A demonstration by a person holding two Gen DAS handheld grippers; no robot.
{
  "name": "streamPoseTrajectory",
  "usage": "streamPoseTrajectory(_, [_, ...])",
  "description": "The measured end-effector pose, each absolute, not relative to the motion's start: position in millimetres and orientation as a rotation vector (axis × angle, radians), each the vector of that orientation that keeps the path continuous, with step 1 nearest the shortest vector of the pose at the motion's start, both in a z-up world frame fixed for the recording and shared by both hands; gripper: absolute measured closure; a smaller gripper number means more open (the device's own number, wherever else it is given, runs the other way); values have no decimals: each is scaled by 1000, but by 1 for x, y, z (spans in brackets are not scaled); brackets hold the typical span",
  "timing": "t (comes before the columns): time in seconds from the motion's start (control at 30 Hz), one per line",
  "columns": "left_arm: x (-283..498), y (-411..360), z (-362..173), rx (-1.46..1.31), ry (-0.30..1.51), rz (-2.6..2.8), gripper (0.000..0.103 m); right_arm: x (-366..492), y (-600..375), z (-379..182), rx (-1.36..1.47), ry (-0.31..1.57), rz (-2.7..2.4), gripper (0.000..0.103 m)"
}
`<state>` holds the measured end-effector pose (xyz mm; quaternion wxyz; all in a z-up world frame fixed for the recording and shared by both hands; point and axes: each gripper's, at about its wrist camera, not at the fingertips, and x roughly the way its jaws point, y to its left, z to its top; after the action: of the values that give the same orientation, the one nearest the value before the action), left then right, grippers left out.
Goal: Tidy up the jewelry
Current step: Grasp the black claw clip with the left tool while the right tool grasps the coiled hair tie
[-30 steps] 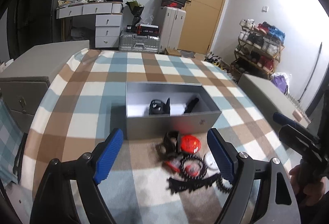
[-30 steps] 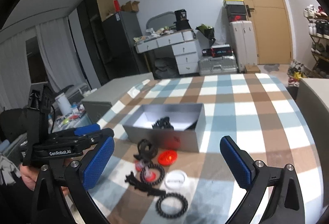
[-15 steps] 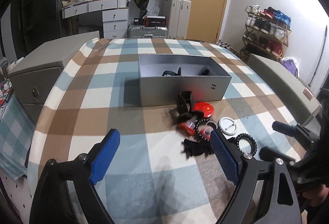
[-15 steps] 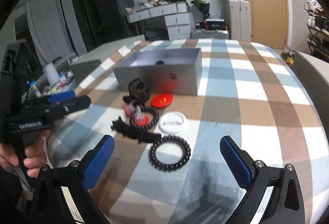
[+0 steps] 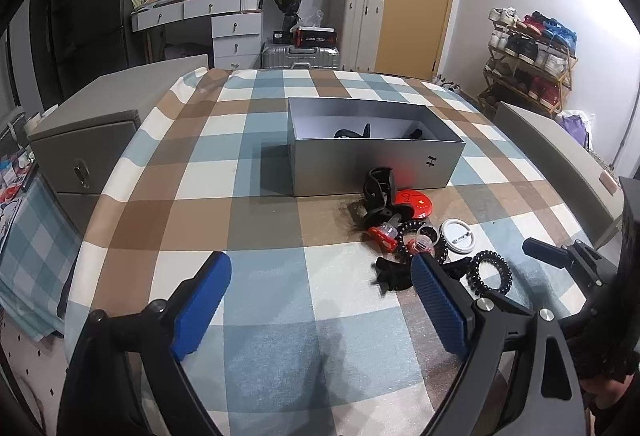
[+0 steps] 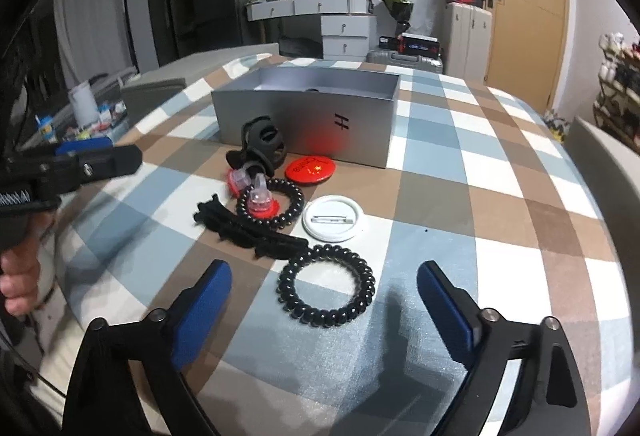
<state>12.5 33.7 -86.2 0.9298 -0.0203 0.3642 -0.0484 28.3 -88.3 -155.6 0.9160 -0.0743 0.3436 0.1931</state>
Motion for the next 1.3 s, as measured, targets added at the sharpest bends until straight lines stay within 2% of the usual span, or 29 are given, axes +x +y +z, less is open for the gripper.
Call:
streamPoseTrajectory(0.37, [15, 40, -87, -47, 762, -72, 14, 32, -90, -164, -169, 744, 368, 46])
streamPoseTrajectory(0.4, [15, 40, -88, -47, 766, -72, 14, 31, -90, -164, -178, 739, 364, 52])
streamPoseTrajectory(0.5, [15, 39, -90, -48, 775, -73, 14, 29, -89, -164, -188, 730, 375, 58])
streamPoseTrajectory(0.7, [17, 33, -95, -51, 813, -116, 14, 28, -98, -162, -108, 728, 424, 61])
streamPoseTrajectory(1.3, [45, -18, -115, -60, 921, -245, 14, 22, -152, -148, 111, 656, 448, 62])
